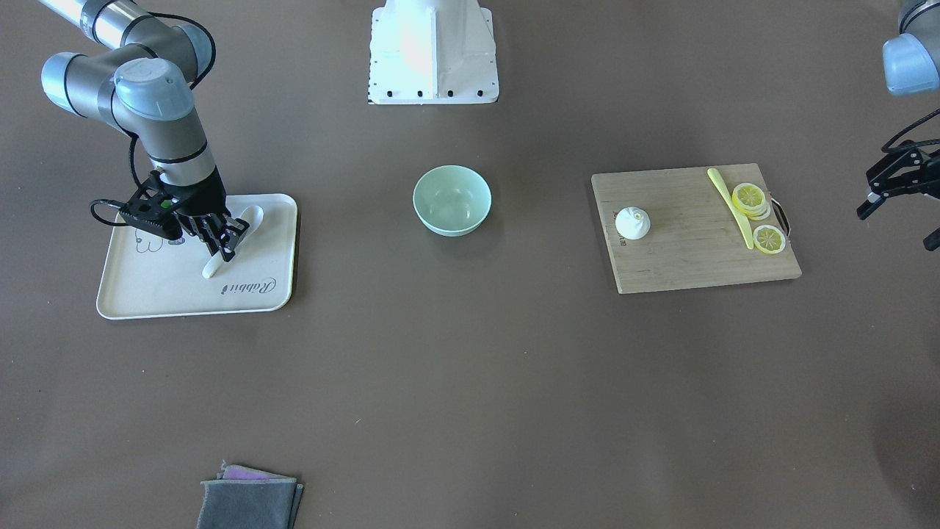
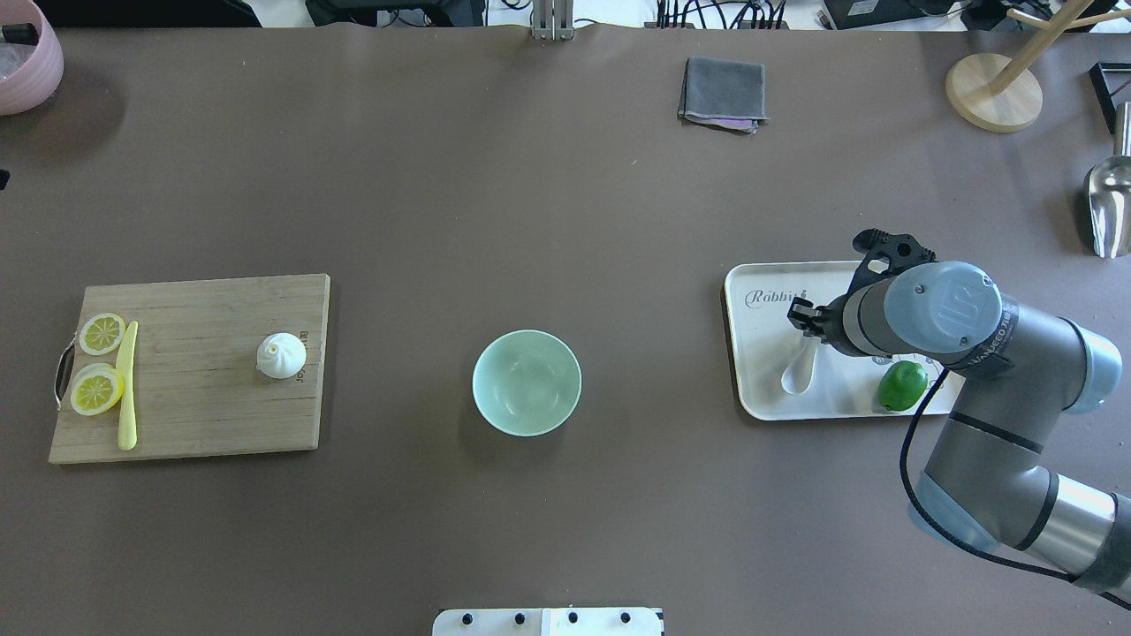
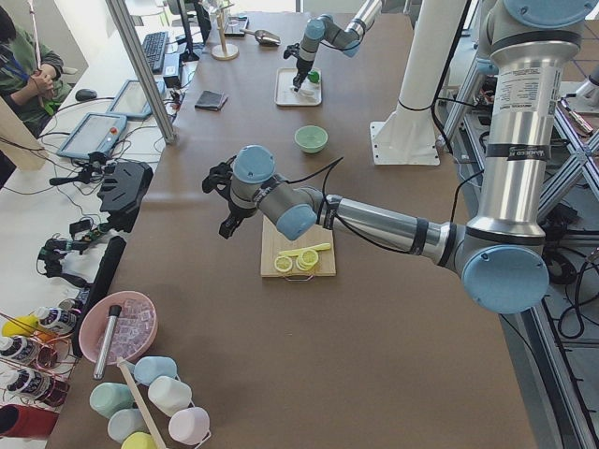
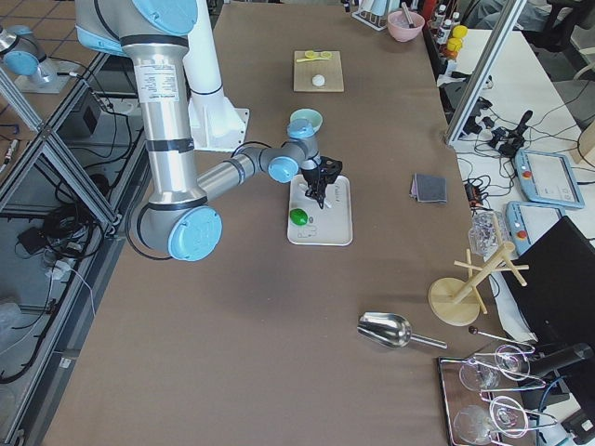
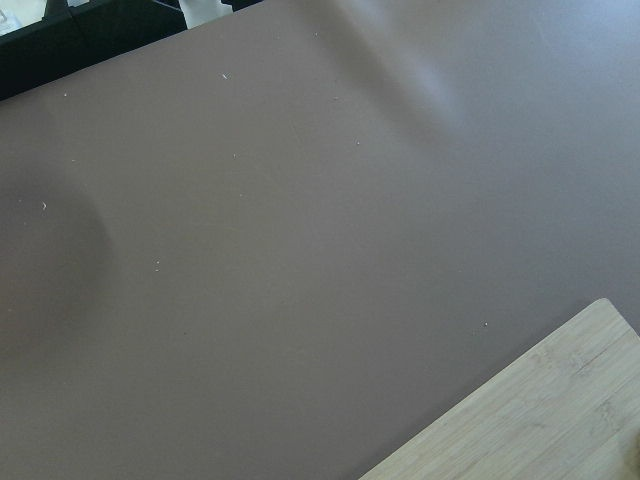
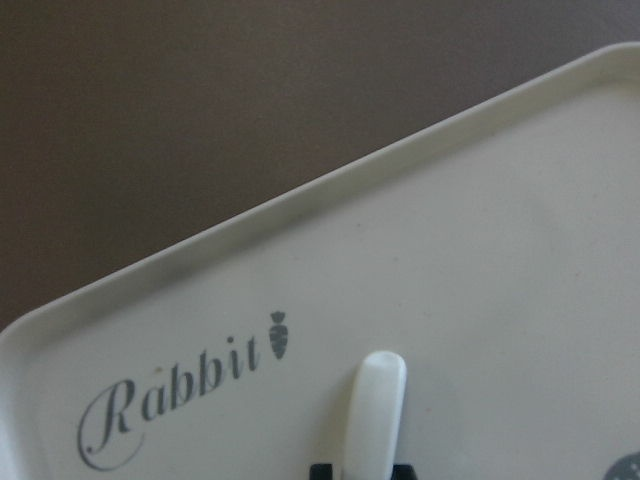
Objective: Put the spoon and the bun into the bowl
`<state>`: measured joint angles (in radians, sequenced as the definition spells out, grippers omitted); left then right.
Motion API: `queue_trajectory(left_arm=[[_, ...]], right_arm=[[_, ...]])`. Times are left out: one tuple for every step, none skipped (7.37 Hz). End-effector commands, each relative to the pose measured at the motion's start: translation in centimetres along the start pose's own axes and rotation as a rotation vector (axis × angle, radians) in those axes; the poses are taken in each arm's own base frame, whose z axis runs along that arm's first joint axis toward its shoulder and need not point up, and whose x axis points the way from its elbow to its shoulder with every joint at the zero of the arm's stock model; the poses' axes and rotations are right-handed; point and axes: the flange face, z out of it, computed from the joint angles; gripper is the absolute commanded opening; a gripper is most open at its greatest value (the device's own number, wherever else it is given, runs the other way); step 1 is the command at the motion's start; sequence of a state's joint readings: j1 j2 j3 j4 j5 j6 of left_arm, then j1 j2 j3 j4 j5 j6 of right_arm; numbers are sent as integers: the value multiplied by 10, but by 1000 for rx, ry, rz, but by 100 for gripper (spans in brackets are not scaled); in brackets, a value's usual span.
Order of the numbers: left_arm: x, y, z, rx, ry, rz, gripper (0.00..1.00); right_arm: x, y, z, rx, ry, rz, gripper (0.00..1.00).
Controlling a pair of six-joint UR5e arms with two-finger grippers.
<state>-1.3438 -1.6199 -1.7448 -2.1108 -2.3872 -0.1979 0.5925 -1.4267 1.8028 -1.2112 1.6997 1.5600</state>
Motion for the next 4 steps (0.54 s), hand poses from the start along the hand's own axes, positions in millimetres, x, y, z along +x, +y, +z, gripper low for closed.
queue_trajectory(left_arm=[[0, 0, 0, 0, 1, 1, 98], [0, 0, 0, 0, 1, 1, 98], [0, 0, 0, 0, 1, 1, 98], [0, 0, 0, 0, 1, 1, 98]], right_arm=[[-8, -2, -11, 6, -21, 2, 0], [-23, -8, -19, 14, -43, 8, 0], [-42, -11, -29, 17, -59, 11, 0], [-69, -11, -40, 17, -61, 43, 0]])
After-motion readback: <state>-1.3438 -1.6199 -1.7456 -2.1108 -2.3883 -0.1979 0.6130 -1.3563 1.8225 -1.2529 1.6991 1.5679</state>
